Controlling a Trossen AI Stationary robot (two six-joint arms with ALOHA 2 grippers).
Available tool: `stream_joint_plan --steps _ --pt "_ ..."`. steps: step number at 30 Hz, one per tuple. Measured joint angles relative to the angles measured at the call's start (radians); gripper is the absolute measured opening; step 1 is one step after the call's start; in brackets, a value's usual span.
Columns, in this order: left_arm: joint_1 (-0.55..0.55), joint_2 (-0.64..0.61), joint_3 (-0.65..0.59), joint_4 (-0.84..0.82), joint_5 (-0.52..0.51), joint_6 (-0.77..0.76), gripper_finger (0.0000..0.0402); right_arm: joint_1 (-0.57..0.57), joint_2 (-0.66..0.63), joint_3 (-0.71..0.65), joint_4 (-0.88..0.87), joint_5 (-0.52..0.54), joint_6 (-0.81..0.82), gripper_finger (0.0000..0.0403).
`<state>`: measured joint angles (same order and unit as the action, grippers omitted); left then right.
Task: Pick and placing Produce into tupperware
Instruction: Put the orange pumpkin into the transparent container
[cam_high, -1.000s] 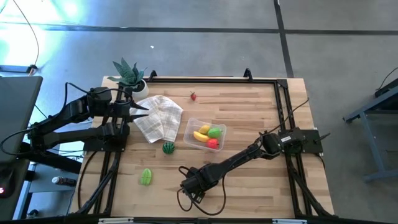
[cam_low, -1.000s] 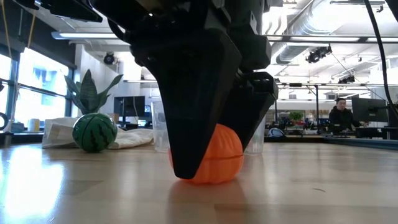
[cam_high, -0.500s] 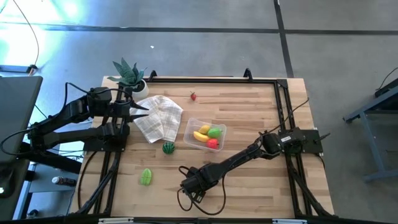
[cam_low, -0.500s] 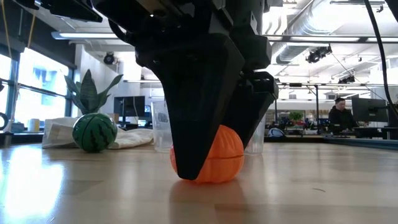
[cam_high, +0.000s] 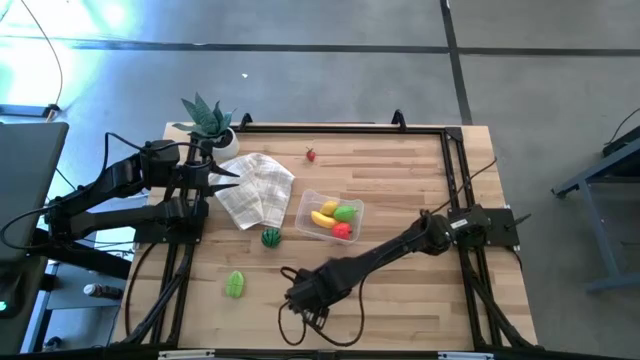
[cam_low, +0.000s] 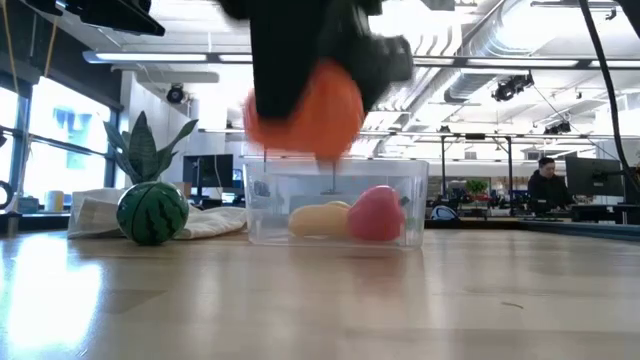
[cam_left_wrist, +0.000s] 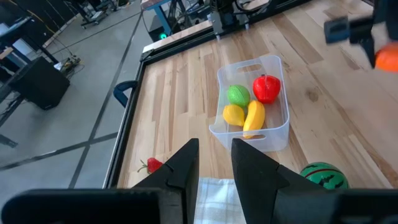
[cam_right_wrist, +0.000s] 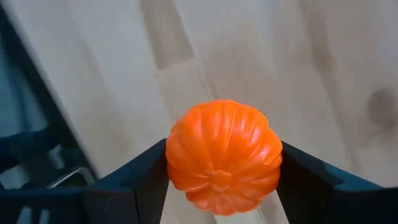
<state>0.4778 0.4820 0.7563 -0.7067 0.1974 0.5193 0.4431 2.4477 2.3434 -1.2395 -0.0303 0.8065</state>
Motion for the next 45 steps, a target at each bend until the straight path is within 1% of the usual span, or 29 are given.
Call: stream_joint_plan --steps 1,2,4,7,10,16,21,23,25,29,33,36,40,45 --pt "0.0 0.0 0.0 0.0 0.0 0.0 0.0085 0.0 -0.01 0.013 -0.01 0.012 -0.022 0.0232" --pt "0.0 0.0 0.0 0.0 0.0 0.0 0.0085 -0.001 -0.043 -0.012 0.012 0.018 -0.037 0.0232" --pt "0.0 0.0 0.0 0.0 0.0 0.0 0.0085 -0.008 -0.104 -0.051 0.001 0.035 -0.055 0.0232" --pt "0.0 0.0 0.0 0.0 0.0 0.0 0.0085 -0.024 -0.169 -0.056 -0.109 0.097 -0.065 0.0232" --pt "0.0 0.0 0.0 0.0 0.0 0.0 0.0085 -0.058 -0.223 -0.051 -0.181 0.174 -0.092 0.0232" --pt "0.0 0.0 0.0 0.0 0.0 0.0 0.0085 -0.159 -0.314 -0.046 -0.216 0.223 -0.142 0.0232" --pt "0.0 0.0 0.0 0.0 0.0 0.0 0.0085 -0.287 -0.347 -0.046 -0.246 0.236 -0.227 0.0232" --pt "0.0 0.0 0.0 0.0 0.0 0.0 0.0085 -0.345 -0.346 -0.049 -0.246 0.23 -0.248 0.0232" --pt "0.0 0.0 0.0 0.0 0.0 0.0 0.0085 -0.398 -0.334 -0.067 -0.222 0.191 -0.257 0.0232" --pt "0.0 0.0 0.0 0.0 0.0 0.0 0.0085 -0.458 -0.321 -0.191 -0.162 0.125 -0.284 0.0232" --pt "0.0 0.0 0.0 0.0 0.0 0.0 0.0085 -0.472 -0.322 -0.335 -0.13 0.101 -0.308 0.0232" --pt "0.0 0.0 0.0 0.0 0.0 0.0 0.0085 -0.473 -0.322 -0.418 -0.052 0.099 -0.318 0.0232" --pt "0.0 0.0 0.0 0.0 0.0 0.0 0.0085 -0.471 -0.322 -0.493 0.084 0.059 -0.319 0.0232" --pt "0.0 0.0 0.0 0.0 0.0 0.0 0.0085 -0.471 -0.322 -0.552 0.202 0.035 -0.318 0.0232"
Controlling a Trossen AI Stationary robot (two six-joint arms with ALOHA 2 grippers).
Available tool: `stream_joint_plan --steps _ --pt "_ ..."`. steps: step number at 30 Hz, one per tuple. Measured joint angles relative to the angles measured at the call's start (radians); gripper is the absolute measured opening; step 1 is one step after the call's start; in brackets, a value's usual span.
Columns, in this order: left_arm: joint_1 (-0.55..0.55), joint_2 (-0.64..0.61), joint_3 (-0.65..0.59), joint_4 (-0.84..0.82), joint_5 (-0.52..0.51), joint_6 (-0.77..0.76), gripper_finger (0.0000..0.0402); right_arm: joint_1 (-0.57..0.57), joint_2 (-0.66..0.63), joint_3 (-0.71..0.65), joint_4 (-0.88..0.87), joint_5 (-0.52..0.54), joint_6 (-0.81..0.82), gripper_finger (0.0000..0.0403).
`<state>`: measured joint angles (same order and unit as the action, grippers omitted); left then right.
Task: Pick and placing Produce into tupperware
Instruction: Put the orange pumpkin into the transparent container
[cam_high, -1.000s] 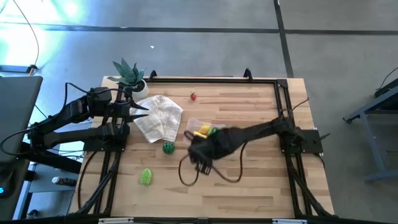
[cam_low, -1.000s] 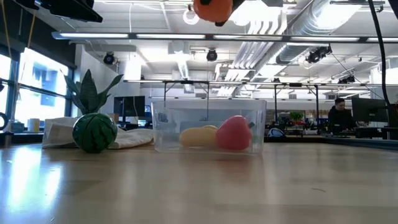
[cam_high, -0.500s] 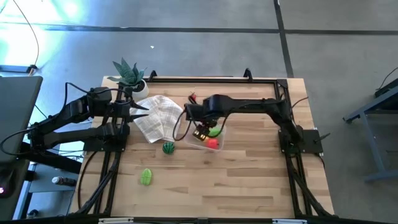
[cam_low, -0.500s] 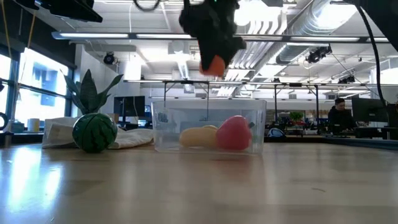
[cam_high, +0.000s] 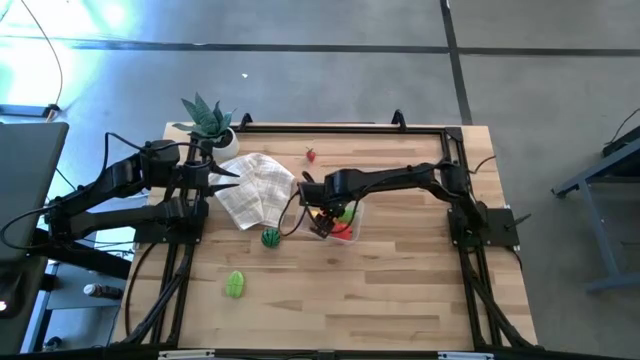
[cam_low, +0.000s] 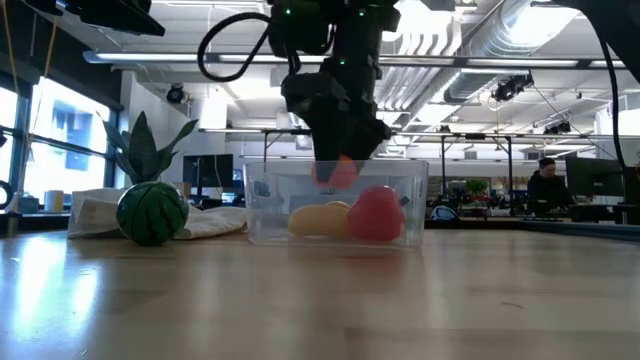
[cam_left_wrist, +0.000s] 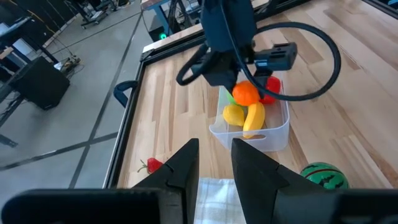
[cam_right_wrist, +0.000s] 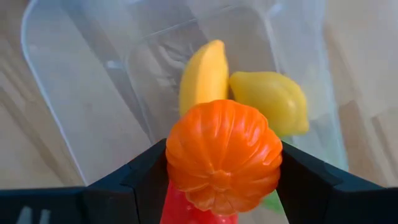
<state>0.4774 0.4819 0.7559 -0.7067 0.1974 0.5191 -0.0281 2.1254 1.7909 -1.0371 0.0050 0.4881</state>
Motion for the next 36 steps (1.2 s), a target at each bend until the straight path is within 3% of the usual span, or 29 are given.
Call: stream_joint_plan --steps 36 --pt "0.0 0.0 0.0 0.0 0.0 0.0 0.0085 -0.033 0.016 -0.027 0.049 -0.05 -0.201 0.0232"
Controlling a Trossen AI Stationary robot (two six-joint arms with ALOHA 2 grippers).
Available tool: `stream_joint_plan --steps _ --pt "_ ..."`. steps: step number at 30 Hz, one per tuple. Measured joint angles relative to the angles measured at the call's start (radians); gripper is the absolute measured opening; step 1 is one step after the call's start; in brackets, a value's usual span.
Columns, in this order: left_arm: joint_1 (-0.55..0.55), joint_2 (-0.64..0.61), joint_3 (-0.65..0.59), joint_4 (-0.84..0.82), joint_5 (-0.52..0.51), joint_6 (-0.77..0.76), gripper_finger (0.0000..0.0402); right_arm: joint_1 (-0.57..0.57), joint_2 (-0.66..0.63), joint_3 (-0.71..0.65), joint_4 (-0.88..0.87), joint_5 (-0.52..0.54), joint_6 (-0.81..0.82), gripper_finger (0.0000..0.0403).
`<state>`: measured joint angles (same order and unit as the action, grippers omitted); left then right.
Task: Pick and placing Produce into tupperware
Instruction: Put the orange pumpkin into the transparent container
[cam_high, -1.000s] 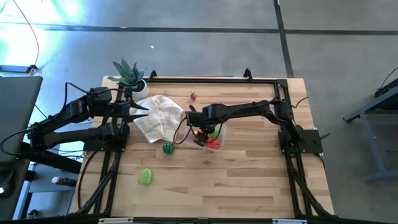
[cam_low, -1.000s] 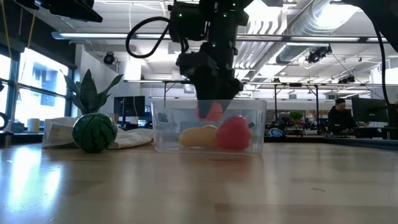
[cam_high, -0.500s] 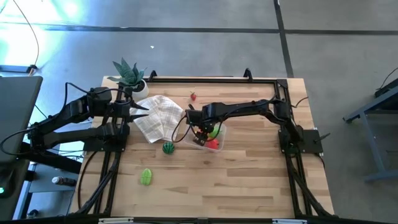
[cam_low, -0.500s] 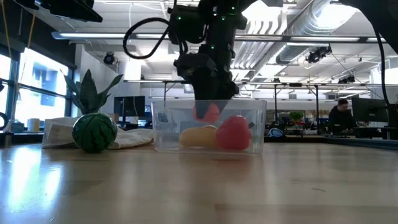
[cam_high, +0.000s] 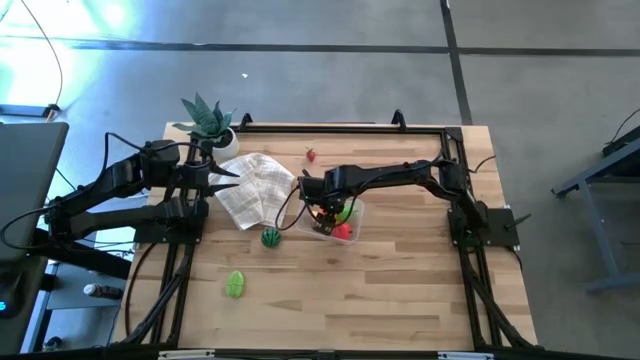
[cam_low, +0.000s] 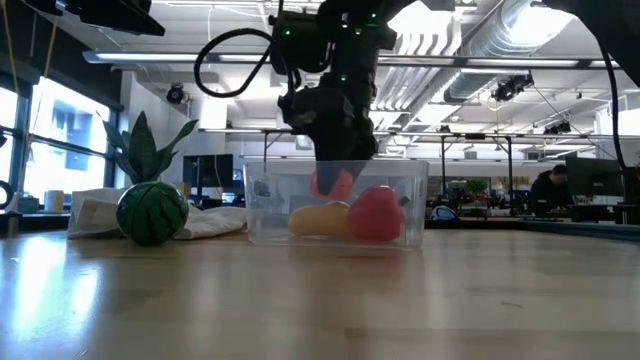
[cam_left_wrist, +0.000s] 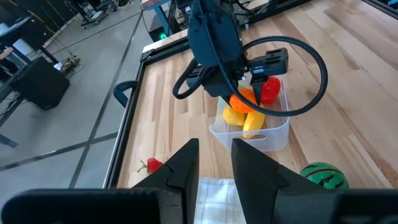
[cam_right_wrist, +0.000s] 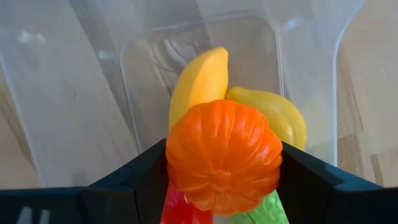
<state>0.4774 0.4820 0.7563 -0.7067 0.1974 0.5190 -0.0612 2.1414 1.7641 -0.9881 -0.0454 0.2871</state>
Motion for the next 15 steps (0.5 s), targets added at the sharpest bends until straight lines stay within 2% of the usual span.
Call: stream_joint_plan --steps 15 --pt "0.0 0.0 0.0 0.0 0.0 0.0 0.0085 0.001 0.017 0.003 -0.016 0.009 -0.037 0.0232"
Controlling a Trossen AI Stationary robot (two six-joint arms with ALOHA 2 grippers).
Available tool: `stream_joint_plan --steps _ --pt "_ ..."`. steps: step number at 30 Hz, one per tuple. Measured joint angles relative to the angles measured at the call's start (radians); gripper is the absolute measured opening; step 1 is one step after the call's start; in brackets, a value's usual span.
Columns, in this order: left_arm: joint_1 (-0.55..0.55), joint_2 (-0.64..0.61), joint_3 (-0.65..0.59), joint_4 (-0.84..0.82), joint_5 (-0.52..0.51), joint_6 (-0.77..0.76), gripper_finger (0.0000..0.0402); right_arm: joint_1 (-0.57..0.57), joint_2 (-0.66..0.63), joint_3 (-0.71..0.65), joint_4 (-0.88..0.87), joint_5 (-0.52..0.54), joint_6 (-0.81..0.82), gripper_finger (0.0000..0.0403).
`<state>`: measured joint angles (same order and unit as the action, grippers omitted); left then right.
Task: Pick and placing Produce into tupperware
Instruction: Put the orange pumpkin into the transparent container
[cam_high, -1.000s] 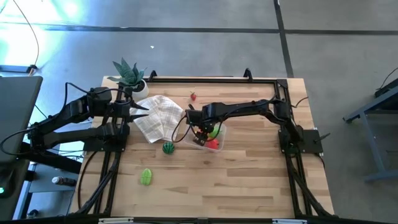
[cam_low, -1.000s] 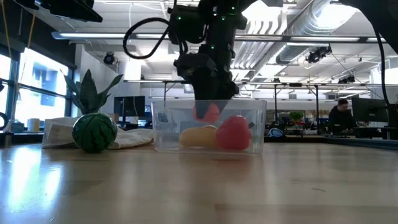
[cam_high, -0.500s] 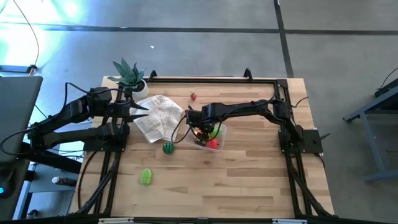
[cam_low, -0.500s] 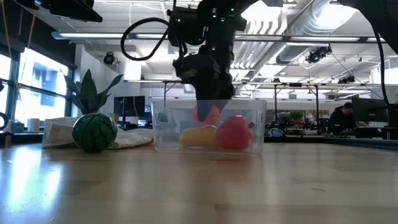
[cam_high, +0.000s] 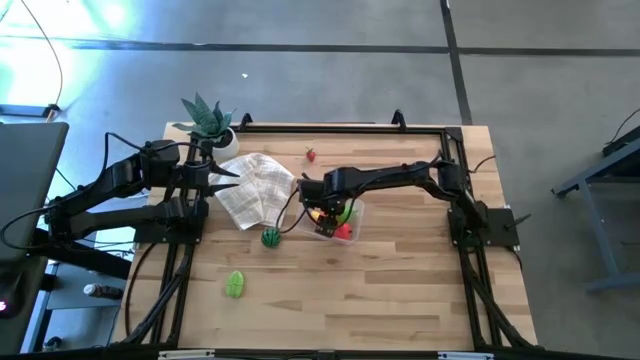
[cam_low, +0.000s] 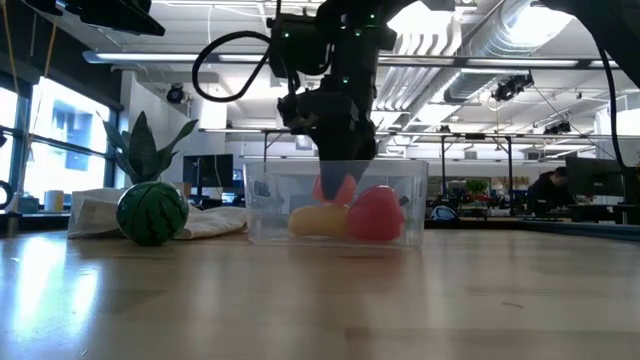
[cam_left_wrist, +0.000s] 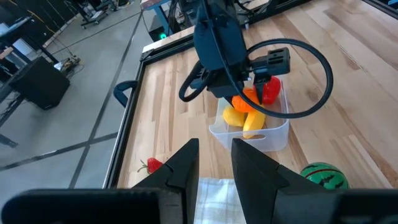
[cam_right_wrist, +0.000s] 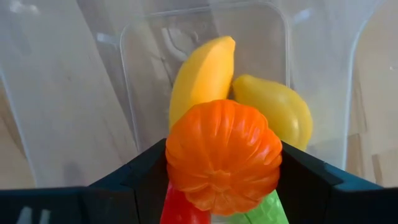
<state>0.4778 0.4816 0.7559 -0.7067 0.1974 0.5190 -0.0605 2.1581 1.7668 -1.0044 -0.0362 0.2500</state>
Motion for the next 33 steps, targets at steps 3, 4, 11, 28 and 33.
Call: stream_joint_plan --steps 3,4,11,28,33 --pt "0.0 0.0 0.0 0.0 0.0 0.0 0.0085 0.0 0.005 -0.002 -0.003 0.0 -0.001 0.0232" --pt "0.0 0.0 0.0 0.0 0.0 0.0 0.0085 0.0 0.007 -0.003 -0.003 0.001 0.0 0.0232" --pt "0.0 0.0 0.0 0.0 0.0 0.0 0.0085 0.002 0.006 -0.003 -0.005 0.002 0.005 0.0243" --pt "0.0 0.0 0.0 0.0 0.0 0.0 0.0085 0.002 0.005 -0.003 -0.004 0.02 0.038 0.0248" --pt "0.0 0.0 0.0 0.0 0.0 0.0 0.0085 0.002 0.004 -0.003 -0.004 0.035 0.039 0.0248"
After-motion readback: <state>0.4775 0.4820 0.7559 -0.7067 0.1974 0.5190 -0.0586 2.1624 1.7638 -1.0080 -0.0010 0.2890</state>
